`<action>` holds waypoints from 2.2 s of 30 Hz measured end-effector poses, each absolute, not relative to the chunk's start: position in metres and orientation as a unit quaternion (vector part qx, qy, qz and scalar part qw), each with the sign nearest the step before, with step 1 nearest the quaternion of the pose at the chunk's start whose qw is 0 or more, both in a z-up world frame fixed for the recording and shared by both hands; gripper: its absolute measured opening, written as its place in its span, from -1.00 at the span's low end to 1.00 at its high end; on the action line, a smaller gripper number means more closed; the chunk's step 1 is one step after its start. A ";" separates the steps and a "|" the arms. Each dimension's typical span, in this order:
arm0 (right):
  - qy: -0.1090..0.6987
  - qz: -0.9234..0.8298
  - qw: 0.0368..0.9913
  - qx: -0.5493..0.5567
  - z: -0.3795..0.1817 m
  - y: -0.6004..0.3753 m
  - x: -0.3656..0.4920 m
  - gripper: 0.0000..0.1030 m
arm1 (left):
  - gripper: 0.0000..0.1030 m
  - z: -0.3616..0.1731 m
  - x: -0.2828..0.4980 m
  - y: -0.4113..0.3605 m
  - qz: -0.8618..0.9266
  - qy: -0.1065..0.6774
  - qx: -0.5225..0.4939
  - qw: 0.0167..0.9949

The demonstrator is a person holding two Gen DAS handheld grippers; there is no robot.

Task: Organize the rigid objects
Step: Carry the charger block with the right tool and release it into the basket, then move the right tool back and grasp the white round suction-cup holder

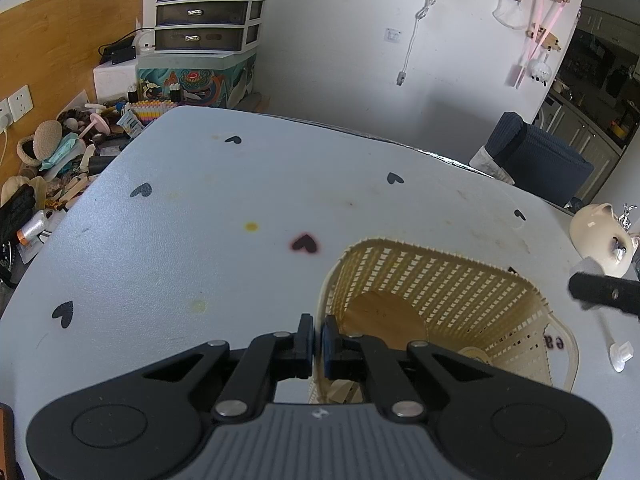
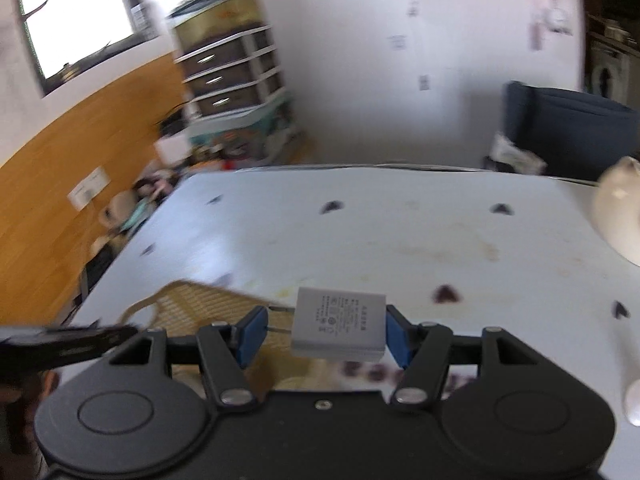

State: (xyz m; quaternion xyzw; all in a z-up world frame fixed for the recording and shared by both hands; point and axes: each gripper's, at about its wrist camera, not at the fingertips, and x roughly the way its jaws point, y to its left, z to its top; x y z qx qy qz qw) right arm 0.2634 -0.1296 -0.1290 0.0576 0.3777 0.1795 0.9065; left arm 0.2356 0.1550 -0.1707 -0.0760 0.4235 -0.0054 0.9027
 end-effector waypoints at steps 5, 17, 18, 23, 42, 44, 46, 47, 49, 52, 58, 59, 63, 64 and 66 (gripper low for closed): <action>0.399 0.238 0.885 0.036 -0.129 -0.094 0.258 0.23 | -0.92 -0.172 0.236 0.154 -0.006 0.423 -0.078 0.903; 0.486 0.191 0.851 0.052 -0.162 -0.056 0.286 0.23 | -0.92 -0.173 0.236 0.155 -0.007 0.423 -0.082 0.902; 0.489 0.186 0.850 0.057 -0.164 -0.055 0.289 0.23 | -0.92 -0.173 0.236 0.155 -0.007 0.423 -0.082 0.902; 0.497 0.158 0.851 0.064 -0.170 -0.047 0.297 0.23 | -0.92 -0.172 0.236 0.156 -0.008 0.423 -0.082 0.902; 0.497 0.143 0.852 0.077 -0.169 -0.045 0.297 0.36 | -0.92 -0.172 0.237 0.156 -0.007 0.424 -0.082 0.902; 0.496 0.146 0.852 0.075 -0.167 -0.045 0.295 0.36 | -0.92 -0.172 0.237 0.156 -0.007 0.424 -0.082 0.902; 0.494 0.151 0.853 0.074 -0.165 -0.045 0.292 0.36 | -0.92 -0.172 0.237 0.156 -0.007 0.424 -0.082 0.902; 0.493 0.153 0.853 0.073 -0.163 -0.045 0.291 0.36 | -0.92 -0.172 0.237 0.156 -0.007 0.424 -0.082 0.902; 0.490 0.158 0.854 0.071 -0.160 -0.044 0.287 0.36 | -0.92 -0.172 0.237 0.156 -0.007 0.424 -0.082 0.902; 0.486 0.163 0.856 0.072 -0.154 -0.046 0.282 0.37 | -0.92 -0.172 0.237 0.156 -0.007 0.424 -0.082 0.902; 0.479 0.170 0.858 0.082 -0.140 -0.054 0.269 0.63 | -0.92 -0.172 0.237 0.156 -0.007 0.424 -0.082 0.902; 0.477 0.171 0.858 0.083 -0.139 -0.055 0.267 0.69 | -0.92 -0.172 0.237 0.156 -0.007 0.424 -0.082 0.902; 0.468 0.170 0.863 0.083 -0.130 -0.060 0.258 0.82 | -0.92 -0.172 0.237 0.156 -0.007 0.424 -0.081 0.902; 0.466 0.169 0.865 0.083 -0.128 -0.062 0.256 0.85 | -0.92 -0.172 0.236 0.156 -0.007 0.424 -0.081 0.902; 0.463 0.166 0.867 0.084 -0.124 -0.066 0.253 0.93 | -0.92 -0.172 0.237 0.156 -0.007 0.424 -0.082 0.902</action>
